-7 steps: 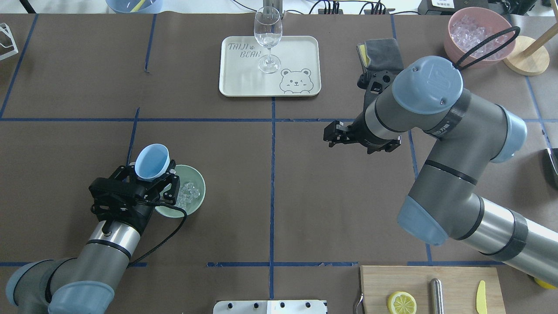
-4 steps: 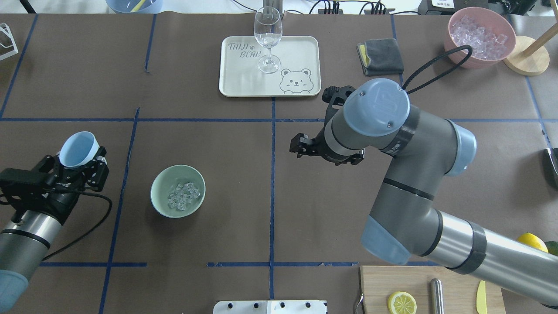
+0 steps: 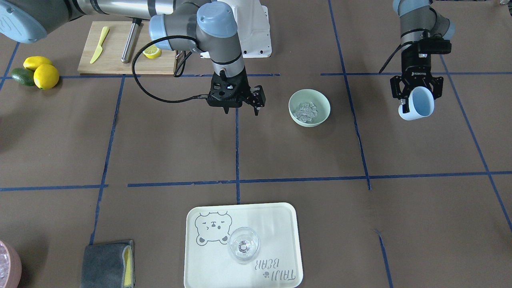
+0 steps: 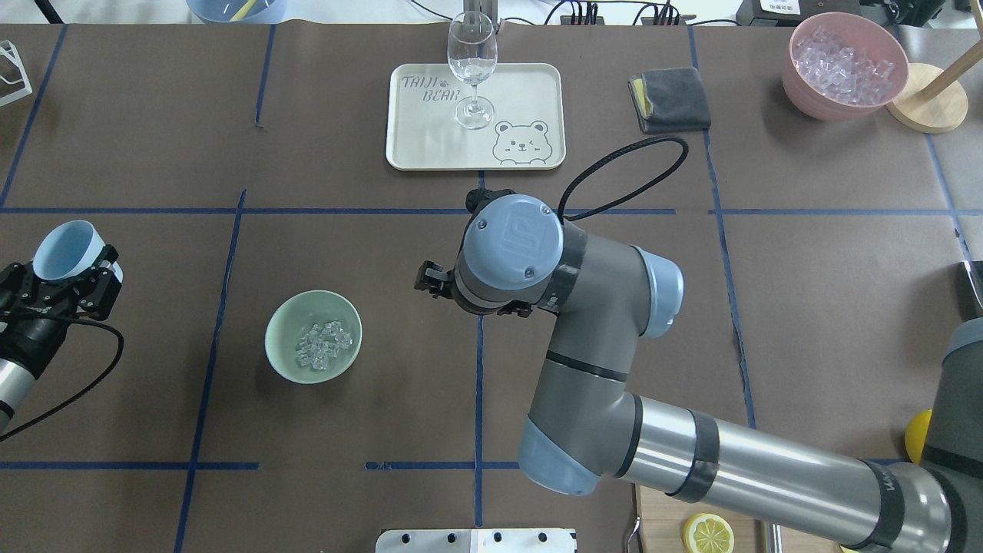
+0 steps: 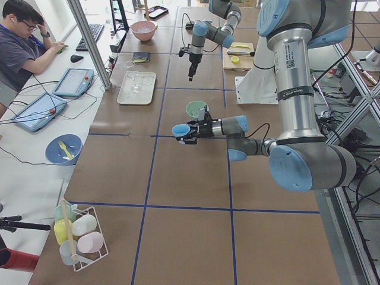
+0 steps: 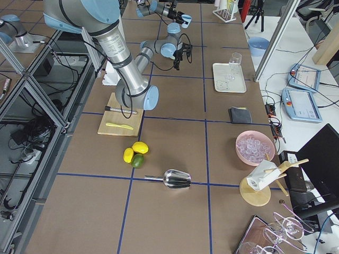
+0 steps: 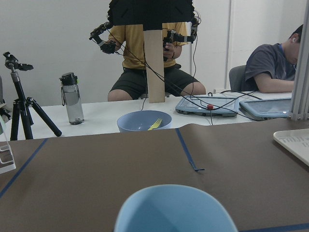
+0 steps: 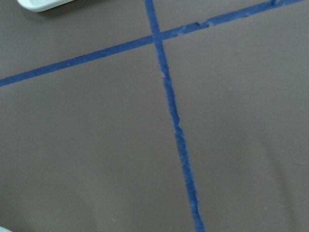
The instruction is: Pour ice into bowl
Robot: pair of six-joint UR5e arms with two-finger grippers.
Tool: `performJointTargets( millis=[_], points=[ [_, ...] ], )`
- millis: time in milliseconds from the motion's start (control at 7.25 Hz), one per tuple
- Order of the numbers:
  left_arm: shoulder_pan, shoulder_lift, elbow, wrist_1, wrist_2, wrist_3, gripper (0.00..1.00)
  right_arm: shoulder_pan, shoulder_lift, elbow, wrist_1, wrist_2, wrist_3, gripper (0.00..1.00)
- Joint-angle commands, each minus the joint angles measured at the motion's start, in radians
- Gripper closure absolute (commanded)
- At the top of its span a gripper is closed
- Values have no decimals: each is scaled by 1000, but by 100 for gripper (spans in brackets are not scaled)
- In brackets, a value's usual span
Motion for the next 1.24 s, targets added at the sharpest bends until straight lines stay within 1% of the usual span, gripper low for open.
performJointTargets(
  millis=[0, 276, 414, 552, 690, 1103],
  points=[
    [-14, -19, 128, -132, -3, -7, 100, -24, 97, -98, 40, -8, 36, 0],
    [-14, -64, 211, -186, -2, -9, 100, -35, 110, -100, 41, -8, 47, 0],
    [-14, -76, 216, -186, 0, -9, 100, -40, 131, -130, 41, -8, 45, 0],
    [-14, -76, 219, -185, -2, -7, 100, -41, 201, -214, 43, -10, 45, 0],
    [-15, -76, 231, -185, -2, -9, 100, -47, 251, -279, 44, -11, 45, 0],
    [-15, -102, 270, -185, -2, -10, 100, -57, 257, -287, 46, -17, 45, 0]
  ],
)
